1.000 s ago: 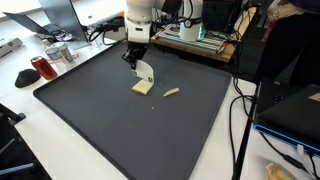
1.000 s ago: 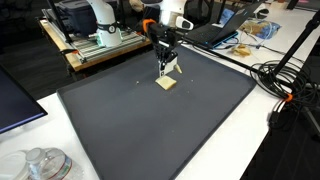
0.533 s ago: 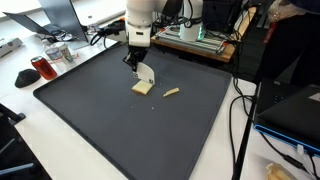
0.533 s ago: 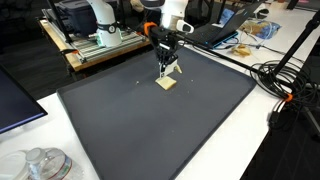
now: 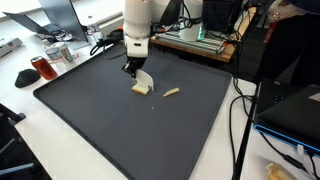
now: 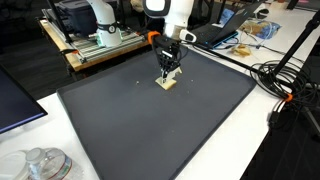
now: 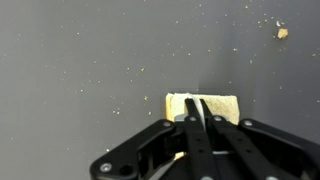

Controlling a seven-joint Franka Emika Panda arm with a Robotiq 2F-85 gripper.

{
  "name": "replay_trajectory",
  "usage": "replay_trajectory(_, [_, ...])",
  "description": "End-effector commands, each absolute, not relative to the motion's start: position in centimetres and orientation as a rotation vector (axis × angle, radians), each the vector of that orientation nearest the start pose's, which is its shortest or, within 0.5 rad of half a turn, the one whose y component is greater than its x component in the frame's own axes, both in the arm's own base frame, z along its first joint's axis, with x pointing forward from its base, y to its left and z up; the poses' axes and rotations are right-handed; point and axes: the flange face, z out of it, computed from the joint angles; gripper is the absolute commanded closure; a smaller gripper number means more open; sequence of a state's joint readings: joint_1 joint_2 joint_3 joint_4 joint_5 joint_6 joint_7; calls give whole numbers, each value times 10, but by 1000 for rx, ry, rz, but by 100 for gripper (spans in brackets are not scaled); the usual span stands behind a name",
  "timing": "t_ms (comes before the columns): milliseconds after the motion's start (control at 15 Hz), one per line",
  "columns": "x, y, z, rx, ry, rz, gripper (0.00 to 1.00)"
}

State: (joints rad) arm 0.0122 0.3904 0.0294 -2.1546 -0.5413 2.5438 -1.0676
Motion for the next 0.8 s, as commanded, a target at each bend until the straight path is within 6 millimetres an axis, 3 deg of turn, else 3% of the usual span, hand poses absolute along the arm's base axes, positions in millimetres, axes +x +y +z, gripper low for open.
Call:
replay_trajectory(0, [579, 26, 211, -2396, -2414, 258, 99])
replay_trajectory(733, [583, 19, 199, -2383, -2417, 278, 99])
